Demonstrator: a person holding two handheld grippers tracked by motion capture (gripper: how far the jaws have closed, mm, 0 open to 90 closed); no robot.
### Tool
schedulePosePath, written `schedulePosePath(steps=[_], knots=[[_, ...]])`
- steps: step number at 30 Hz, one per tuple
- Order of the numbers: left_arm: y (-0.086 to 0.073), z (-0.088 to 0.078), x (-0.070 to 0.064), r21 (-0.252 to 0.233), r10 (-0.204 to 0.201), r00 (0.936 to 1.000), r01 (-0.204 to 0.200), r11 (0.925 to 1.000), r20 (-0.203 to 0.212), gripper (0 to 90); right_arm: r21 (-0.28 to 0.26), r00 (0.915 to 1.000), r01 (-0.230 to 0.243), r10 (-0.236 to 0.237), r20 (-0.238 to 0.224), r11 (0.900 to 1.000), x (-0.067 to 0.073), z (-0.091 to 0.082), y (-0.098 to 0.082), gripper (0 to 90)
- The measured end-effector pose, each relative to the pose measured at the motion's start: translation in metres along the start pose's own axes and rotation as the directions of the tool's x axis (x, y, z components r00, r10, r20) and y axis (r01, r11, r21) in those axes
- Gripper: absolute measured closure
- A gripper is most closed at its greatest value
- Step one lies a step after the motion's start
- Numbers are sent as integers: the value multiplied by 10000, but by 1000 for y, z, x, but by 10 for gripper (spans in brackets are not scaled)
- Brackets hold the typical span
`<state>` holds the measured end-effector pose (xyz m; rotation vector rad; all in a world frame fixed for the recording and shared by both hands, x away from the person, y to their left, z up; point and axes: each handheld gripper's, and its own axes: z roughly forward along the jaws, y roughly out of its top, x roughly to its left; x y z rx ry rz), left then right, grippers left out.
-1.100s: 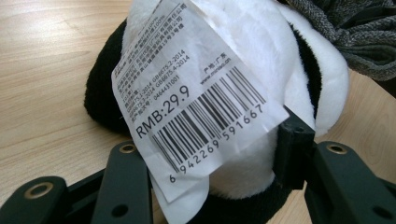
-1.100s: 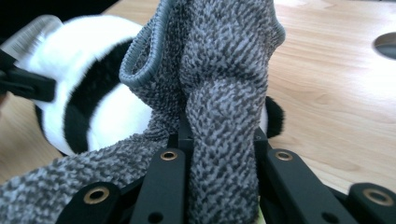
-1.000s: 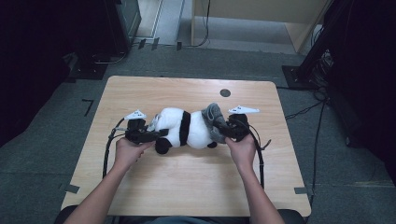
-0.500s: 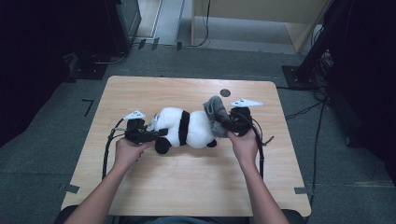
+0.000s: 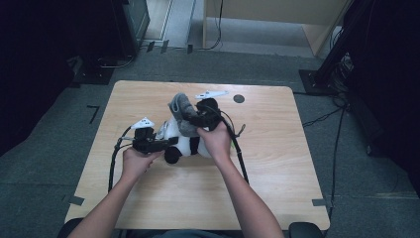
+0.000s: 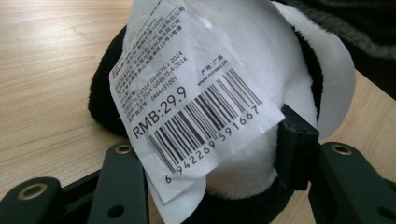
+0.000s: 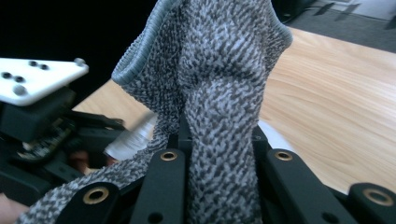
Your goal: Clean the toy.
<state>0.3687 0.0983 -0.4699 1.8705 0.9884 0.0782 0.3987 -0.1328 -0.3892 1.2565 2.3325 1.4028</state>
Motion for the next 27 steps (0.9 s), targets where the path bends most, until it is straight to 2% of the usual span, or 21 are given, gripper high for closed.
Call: schedulePosePath(steps=[2,5,8,11,14,17,19,23,27], knots=[[0,0,0,-6,6,10000,-6,10000,-7,480,144,9996,-166,169,-224,9998,6,10,1,770],[0,0,-1,9,33,10000,-33,10000,-54,480,364,9991,-140,154,-400,9992,13,20,-1,771],[0,0,-3,5,333,9992,-333,9994,-202,481,547,9998,149,-140,-153,9984,17,26,-4,773],[0,1,-3,47,296,9993,-295,9996,-213,490,459,9990,439,-441,33,9980,11,25,-10,768],[0,1,-2,51,194,9997,-193,9998,-139,501,161,10000,20,-20,19,9999,-1,17,-19,768],[0,1,-1,77,62,9999,-62,10000,-111,504,55,9999,-43,42,140,10000,-9,6,-30,769],[0,1,0,105,16,10000,-15,9999,-76,505,76,9991,-122,119,412,9999,-16,-3,-39,769],[1,1,-1,143,88,10000,-88,9999,-8,505,-175,9962,-686,694,519,9975,-37,-22,-56,770],[1,2,1,147,96,9999,-98,9998,123,506,-251,9952,-673,689,699,9974,-49,-41,-67,771]])
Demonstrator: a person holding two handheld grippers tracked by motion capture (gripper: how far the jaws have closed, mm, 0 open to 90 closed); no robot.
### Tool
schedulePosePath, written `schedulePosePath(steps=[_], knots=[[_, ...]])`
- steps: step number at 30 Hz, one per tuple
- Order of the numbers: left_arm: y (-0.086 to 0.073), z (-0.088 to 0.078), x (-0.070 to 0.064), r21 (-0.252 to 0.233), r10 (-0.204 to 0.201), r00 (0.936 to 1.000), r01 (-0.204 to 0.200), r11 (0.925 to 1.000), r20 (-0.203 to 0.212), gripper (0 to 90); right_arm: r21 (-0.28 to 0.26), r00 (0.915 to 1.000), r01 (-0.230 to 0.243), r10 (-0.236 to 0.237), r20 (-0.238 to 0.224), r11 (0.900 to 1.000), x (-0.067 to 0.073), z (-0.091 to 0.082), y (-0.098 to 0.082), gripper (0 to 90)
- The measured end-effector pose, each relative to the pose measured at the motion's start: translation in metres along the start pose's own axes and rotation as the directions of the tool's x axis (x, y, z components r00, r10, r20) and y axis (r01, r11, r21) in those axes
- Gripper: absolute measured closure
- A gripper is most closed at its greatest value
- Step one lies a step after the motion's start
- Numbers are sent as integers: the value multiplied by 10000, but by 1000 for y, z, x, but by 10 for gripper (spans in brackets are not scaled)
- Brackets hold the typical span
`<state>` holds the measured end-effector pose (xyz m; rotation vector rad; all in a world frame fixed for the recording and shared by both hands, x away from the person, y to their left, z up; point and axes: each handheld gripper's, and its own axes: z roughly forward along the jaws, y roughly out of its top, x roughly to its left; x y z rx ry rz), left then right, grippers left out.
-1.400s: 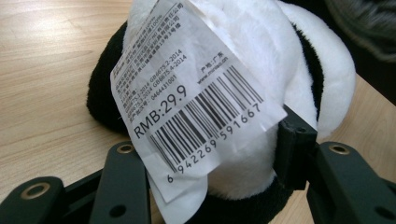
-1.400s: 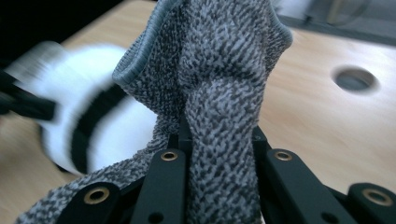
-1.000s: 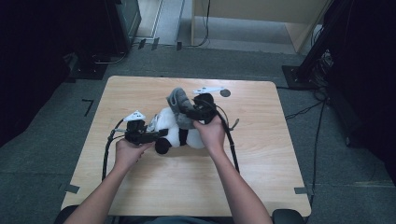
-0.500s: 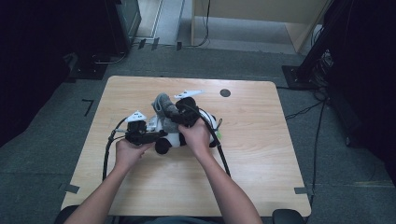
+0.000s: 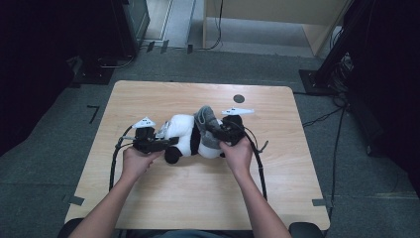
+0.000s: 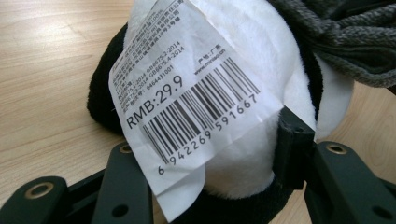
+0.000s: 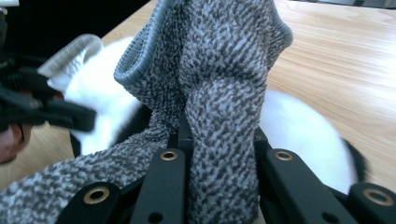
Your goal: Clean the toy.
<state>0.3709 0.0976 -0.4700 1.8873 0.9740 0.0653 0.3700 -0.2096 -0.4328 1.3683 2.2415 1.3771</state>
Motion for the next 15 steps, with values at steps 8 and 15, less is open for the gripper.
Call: schedulePosePath(steps=[8,15], knots=[[0,0,0,-21,-8,10000,8,10000,47,507,-35,9993,-83,84,363,10000,-20,-26,-20,773],[0,2,0,-59,-84,9999,84,9999,115,508,-155,9972,-198,208,712,9997,-32,-37,-39,776]])
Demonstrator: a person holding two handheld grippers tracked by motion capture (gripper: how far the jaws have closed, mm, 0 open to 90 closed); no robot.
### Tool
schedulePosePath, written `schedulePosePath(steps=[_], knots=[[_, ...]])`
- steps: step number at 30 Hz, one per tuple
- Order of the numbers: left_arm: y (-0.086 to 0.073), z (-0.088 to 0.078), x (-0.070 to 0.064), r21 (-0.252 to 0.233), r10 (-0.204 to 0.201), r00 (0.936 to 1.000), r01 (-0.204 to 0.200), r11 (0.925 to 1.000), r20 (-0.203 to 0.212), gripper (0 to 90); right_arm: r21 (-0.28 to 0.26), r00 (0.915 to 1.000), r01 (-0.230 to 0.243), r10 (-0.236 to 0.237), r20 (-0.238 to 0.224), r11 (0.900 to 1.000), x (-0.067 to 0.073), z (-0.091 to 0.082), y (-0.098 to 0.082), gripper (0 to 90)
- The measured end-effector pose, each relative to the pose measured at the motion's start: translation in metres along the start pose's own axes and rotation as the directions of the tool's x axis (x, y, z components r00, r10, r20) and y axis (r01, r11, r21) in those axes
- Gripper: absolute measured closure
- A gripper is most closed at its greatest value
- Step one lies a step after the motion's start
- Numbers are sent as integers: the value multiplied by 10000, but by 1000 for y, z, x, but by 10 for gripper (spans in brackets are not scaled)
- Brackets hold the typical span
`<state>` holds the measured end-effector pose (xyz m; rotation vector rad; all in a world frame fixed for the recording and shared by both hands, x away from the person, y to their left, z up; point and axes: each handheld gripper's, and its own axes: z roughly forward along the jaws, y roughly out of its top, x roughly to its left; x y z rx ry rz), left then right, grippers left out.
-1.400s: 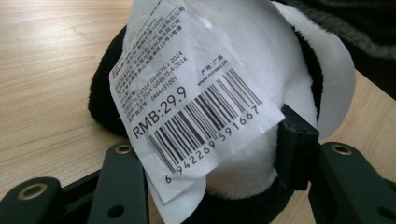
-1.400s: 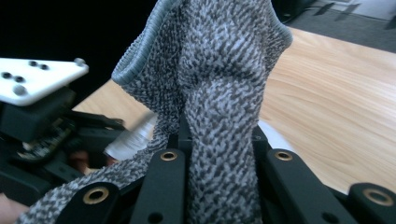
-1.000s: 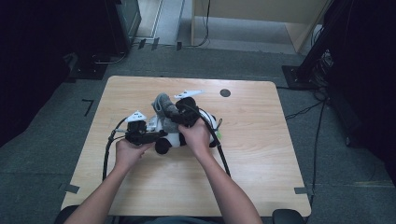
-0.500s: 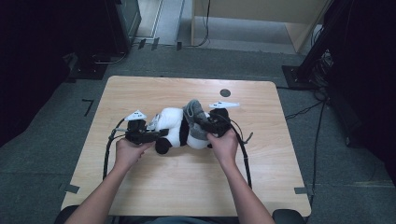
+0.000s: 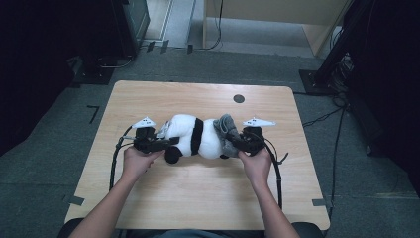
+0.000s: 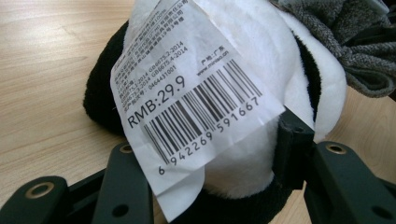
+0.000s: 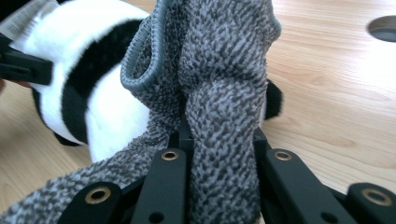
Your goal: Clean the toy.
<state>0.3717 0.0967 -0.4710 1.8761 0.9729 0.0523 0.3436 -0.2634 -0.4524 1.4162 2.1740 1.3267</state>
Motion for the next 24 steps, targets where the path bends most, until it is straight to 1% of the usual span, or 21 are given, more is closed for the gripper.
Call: schedulePosePath(steps=[1,3,5,6,7,8,9,11,13,16,18,20,22,24], knots=[[0,0,0,6,-21,10000,21,10000,6,508,28,9999,-6,6,138,10000,-2,-2,-1,777],[0,-1,1,19,-63,10000,63,10000,22,508,68,9996,-138,137,254,9999,-6,-4,-5,778],[0,-1,2,2,-185,9998,185,9998,14,509,254,9989,-238,227,411,9994,-12,-6,-9,780],[0,-1,3,0,-223,9997,223,9998,26,511,474,9974,-89,54,716,9988,-13,-6,-11,780],[0,-1,4,-2,-257,9997,257,9997,28,511,714,9961,12,-75,876,9974,-14,-6,-12,780],[0,-1,4,0,-254,9997,254,9997,8,511,934,9950,57,-149,983,9956,-15,-4,-14,780],[1,-1,4,15,-251,9997,251,9997,-18,511,943,9954,-12,-79,959,9955,-17,-4,-15,780],[1,-2,4,39,-268,9996,269,9996,-37,511,684,9967,-238,184,792,9974,-19,-9,-13,781],[1,-2,4,43,-286,9996,286,9996,-27,511,327,9974,-247,224,688,9992,-16,-16,-8,781],[1,-2,3,65,-256,9997,257,9996,-48,513,-211,9990,-164,173,415,9996,-8,-26,2,780],[2,-2,2,61,-271,9996,271,9996,-45,514,-436,9998,-127,134,164,9990,0,-27,9,781],[2,-2,2,67,-309,9995,310,9995,-65,516,-542,9999,-9,1,-151,9985,12,-24,16,780],[2,-3,1,74,-341,9994,342,9994,-85,519,-560,9986,224,-250,-461,9982,27,-16,23,781],[2,-3,0,52,-337,9994,337,9994,-99,521,-596,9962,372,-417,-758,9975,39,-8,28,780]])
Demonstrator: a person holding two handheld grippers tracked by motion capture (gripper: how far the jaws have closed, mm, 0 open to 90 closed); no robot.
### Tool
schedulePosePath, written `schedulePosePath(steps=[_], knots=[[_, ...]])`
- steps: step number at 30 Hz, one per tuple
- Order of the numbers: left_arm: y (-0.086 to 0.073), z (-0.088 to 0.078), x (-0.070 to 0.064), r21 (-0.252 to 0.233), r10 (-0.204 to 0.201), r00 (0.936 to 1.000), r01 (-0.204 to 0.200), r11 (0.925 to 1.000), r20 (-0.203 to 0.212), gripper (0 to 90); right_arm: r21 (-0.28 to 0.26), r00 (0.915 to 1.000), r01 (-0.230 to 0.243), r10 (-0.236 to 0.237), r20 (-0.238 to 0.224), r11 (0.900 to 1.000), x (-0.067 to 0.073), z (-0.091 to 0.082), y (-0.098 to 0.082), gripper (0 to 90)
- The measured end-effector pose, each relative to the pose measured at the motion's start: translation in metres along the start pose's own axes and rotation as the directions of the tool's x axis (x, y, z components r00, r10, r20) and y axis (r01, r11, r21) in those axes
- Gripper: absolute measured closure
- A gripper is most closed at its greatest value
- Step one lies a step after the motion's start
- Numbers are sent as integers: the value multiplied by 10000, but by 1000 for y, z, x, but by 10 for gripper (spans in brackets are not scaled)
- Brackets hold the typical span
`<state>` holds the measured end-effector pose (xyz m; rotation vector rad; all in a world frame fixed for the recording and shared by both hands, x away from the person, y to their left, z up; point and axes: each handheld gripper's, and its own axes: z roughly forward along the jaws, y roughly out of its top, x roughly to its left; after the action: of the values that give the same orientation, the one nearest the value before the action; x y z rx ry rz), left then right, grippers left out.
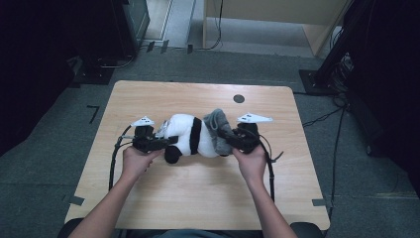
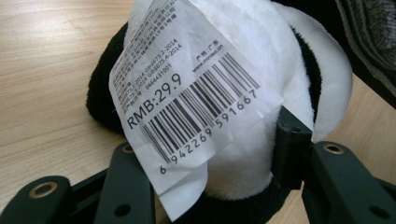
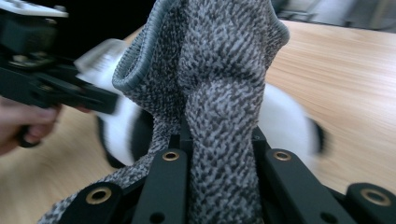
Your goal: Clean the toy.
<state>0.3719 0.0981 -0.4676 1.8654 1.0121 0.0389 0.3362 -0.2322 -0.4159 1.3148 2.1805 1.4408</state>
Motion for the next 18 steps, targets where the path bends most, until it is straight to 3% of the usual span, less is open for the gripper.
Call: schedulePosePath(steps=[6,12,15,18], knots=[[1,0,1,-22,-117,9999,117,9999,52,520,-299,9941,167,-198,-1069,9994,34,33,14,780],[2,0,0,-11,-89,10000,89,10000,28,521,215,9860,391,-351,-1627,9990,60,67,7,780],[2,0,0,58,-43,10000,44,10000,-40,523,613,9869,648,-549,-1516,9960,67,79,-1,780],[2,1,-1,156,-30,10000,31,9999,-72,528,572,9871,461,-367,-1558,9973,61,83,-8,781]])
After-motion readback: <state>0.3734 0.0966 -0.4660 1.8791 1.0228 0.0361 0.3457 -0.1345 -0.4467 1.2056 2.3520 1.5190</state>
